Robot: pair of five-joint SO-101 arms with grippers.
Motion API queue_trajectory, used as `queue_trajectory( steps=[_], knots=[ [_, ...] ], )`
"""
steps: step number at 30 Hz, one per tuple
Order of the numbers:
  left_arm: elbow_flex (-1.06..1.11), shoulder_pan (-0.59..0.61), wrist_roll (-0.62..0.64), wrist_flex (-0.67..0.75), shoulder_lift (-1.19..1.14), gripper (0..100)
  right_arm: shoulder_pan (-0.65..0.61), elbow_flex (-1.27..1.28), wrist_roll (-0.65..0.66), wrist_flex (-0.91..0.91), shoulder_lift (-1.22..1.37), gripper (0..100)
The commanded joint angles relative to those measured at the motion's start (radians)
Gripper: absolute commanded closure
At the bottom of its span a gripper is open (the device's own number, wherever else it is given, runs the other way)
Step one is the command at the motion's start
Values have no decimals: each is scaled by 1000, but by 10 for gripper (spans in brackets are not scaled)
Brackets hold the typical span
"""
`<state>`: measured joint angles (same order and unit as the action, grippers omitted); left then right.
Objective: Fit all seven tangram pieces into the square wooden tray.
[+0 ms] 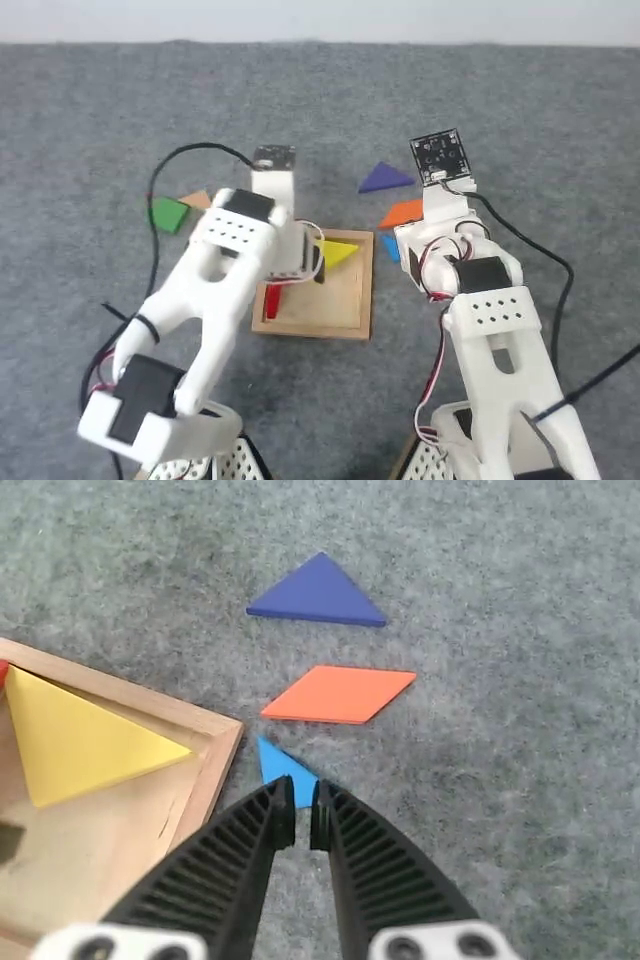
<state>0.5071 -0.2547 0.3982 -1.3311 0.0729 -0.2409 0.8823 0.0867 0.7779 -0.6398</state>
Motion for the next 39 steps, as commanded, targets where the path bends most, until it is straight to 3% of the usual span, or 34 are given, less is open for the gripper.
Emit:
queue_trajectory(
  steps=[1, 14, 17, 21, 27, 30, 35, 39],
  knots=[
    [-39, -52, 11, -15, 6, 742, -1, -58, -8, 7, -41, 958],
    [10, -26, -38, 9, 106, 769, 1, -58, -8, 7, -41, 958],
    [93, 63, -63, 61, 270, 808, -7, -57, -8, 7, -39, 958],
    [248, 272, -74, 163, 537, 817, -21, -57, 2, 7, -39, 958],
    [549, 600, -68, 529, 829, 847, -242, -40, 192, 28, 24, 958],
    [634, 658, -68, 655, 905, 899, -325, -58, 256, 27, 124, 958],
    [648, 687, -72, 677, 925, 967, -380, -158, 321, 27, 338, 955],
    [685, 729, -71, 807, 895, 989, -450, -216, 356, 22, 473, 954]
  ],
)
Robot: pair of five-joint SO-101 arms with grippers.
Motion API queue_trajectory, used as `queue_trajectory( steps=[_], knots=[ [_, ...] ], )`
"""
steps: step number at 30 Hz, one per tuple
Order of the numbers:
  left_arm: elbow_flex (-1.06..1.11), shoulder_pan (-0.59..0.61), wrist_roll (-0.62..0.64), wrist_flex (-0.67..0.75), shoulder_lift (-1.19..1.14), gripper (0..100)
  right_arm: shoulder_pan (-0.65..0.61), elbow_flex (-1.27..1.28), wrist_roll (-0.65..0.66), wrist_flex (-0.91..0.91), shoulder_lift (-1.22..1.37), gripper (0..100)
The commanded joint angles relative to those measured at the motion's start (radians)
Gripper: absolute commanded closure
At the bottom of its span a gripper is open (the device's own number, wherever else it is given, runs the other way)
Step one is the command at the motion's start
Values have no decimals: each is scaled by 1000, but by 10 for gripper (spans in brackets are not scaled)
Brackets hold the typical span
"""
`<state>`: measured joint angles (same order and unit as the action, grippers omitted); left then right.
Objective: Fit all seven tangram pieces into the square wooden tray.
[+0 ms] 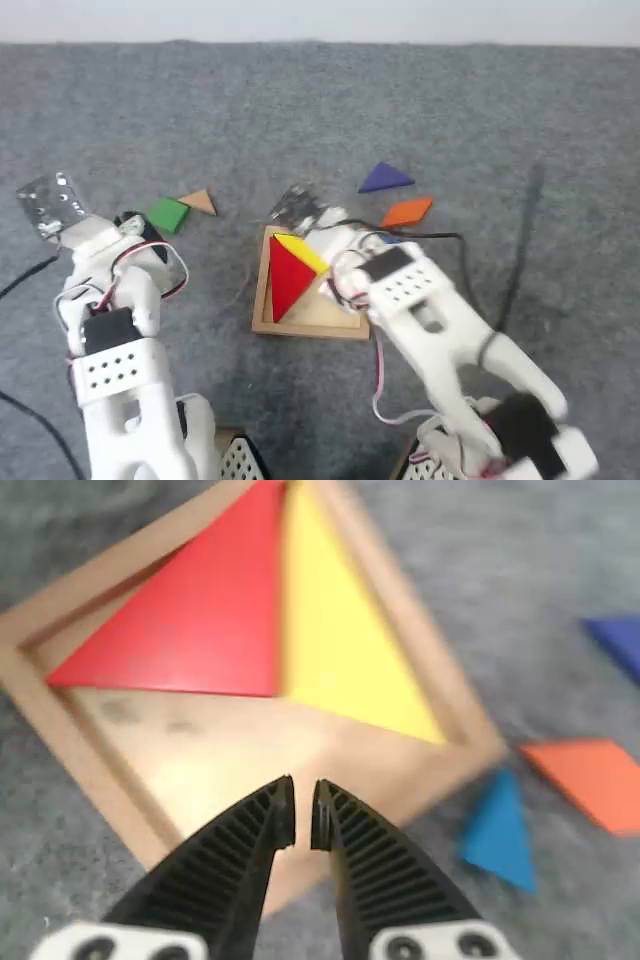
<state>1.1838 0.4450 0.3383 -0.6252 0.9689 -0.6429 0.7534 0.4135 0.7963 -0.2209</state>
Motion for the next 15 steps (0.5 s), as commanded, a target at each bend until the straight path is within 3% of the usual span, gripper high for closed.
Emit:
queue_trajectory(
  steps=[1, 6, 15],
  knots=[
    [22, 40, -9, 149, -12, 988, -59, -101, 29, 2, 84, 954],
    [61, 80, -8, 330, -75, 988, -94, -170, 28, 8, 179, 955],
    [54, 95, -8, 348, -114, 988, -214, -175, 26, -61, 199, 957]
  ],
)
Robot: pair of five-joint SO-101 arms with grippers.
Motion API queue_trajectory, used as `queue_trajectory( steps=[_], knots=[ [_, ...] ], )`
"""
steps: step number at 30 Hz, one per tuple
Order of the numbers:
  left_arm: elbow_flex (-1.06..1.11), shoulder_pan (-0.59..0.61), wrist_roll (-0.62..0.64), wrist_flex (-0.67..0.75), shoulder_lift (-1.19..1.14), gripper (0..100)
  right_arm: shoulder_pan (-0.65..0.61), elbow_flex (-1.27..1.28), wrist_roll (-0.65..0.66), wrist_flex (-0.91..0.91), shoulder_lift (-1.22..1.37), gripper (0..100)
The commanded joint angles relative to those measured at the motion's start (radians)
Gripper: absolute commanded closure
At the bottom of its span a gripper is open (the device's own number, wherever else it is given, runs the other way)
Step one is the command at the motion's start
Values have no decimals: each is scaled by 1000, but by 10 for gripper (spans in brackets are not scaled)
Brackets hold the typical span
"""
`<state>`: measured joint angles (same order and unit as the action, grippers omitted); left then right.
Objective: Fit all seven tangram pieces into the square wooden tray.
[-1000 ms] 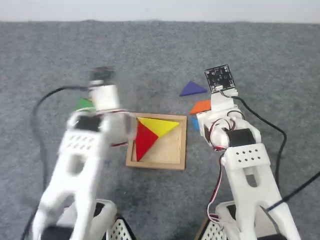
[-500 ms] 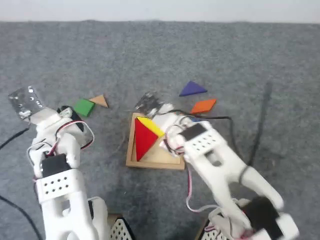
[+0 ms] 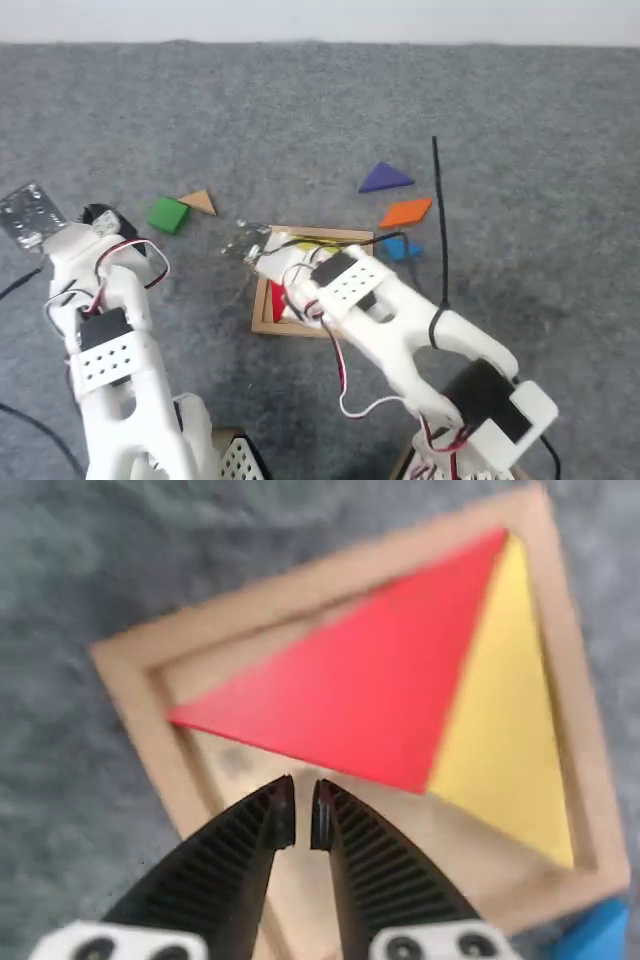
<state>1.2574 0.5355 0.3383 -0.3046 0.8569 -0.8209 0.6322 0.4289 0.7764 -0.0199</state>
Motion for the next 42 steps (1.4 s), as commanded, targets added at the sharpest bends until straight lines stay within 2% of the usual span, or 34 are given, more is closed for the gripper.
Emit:
queue_trajectory(
  steps=[1, 9, 18, 21, 24, 28, 36, 39, 42],
  knots=[
    [-19, 5, -8, 28, -2, 988, -45, -52, 9, -44, -2, 957],
    [-19, 5, -8, 28, -2, 988, -77, -52, -68, -58, -13, 957],
    [-19, 5, -8, 28, -2, 988, -42, -61, -77, 163, -269, 958],
    [-19, 5, -8, 28, -2, 988, 8, -25, -103, 96, -312, 958],
    [-18, 5, -8, 28, -2, 988, 48, 31, -180, -68, -277, 955],
    [-18, 5, -8, 28, -2, 988, 62, 43, -170, -188, -162, 954],
    [-16, 3, -8, 28, -2, 988, -22, -12, -124, -186, 31, 957],
    [-16, 3, -8, 28, -2, 988, -50, -17, -123, -170, 28, 957],
    [-16, 3, -8, 28, -2, 988, -25, -34, -123, -113, -12, 957]
  ],
)
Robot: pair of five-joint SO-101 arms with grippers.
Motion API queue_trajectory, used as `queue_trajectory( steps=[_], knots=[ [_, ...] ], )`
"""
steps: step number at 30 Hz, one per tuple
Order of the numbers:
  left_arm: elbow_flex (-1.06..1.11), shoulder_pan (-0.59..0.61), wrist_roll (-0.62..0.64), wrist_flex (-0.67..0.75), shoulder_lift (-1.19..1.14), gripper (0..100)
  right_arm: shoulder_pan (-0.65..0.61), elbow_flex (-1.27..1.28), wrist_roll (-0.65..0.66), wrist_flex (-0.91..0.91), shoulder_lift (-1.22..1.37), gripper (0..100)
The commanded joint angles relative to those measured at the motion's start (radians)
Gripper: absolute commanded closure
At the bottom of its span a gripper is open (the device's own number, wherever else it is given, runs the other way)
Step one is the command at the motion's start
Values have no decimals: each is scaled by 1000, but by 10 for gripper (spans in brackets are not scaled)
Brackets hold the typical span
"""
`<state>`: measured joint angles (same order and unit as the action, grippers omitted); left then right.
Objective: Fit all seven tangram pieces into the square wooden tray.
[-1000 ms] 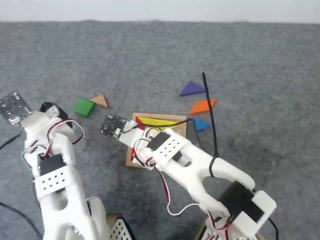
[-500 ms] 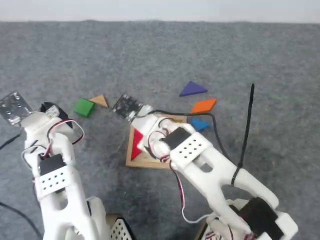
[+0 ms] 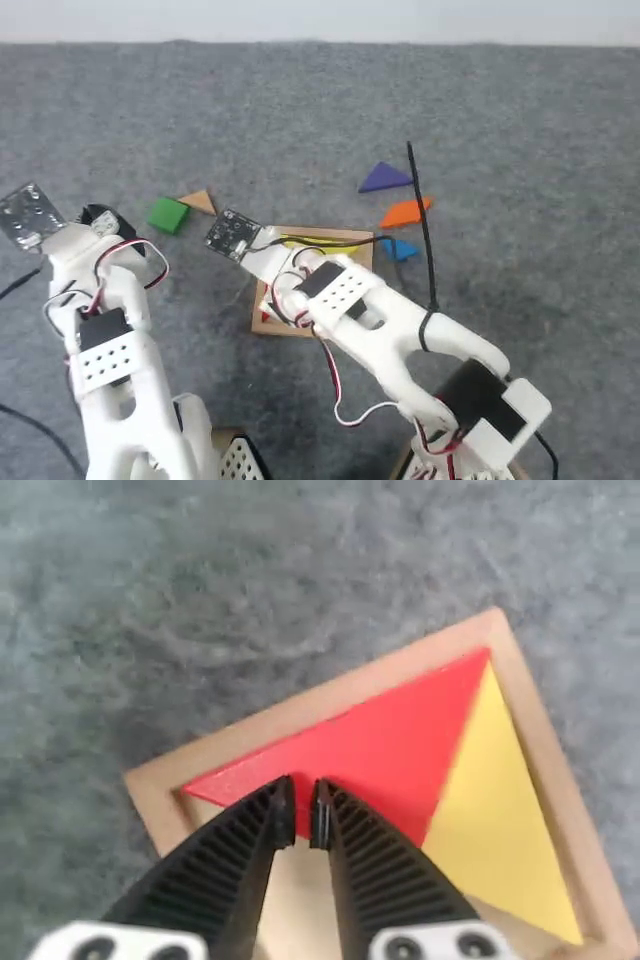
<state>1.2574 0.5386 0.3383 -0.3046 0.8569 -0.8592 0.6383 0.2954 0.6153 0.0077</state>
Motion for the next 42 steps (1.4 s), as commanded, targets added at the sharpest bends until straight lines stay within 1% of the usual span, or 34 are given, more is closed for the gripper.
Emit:
queue_trajectory(
  steps=[1, 6, 9, 12, 14, 20, 27, 31, 35, 39, 42],
  knots=[
    [-16, 0, -8, 28, -2, 988, 22, -44, 11, 65, -56, 957],
    [-16, 0, -8, 28, -2, 988, 44, -46, 11, 159, -193, 957],
    [-16, 0, -8, 28, -2, 988, 87, -41, 2, 163, -265, 958],
    [-16, -2, -8, 28, -2, 988, 134, -34, 2, 134, -274, 958],
    [-16, -2, -8, 26, -2, 988, 151, -23, 2, 91, -254, 956],
    [-16, -2, -8, 23, -2, 988, 140, -41, 2, 33, -96, 954],
    [-16, -3, -8, 23, -2, 988, 44, -133, 11, 38, 88, 955],
    [-16, -3, -8, 25, -2, 988, 41, -141, 11, 38, 96, 957],
    [-16, -3, -8, 25, -2, 988, 56, -135, 11, 59, 36, 957],
    [-16, -3, -8, 23, -2, 987, 104, -135, 11, 134, -87, 957],
    [-16, -5, -8, 23, -3, 987, 130, -133, 11, 231, -193, 956]
  ],
)
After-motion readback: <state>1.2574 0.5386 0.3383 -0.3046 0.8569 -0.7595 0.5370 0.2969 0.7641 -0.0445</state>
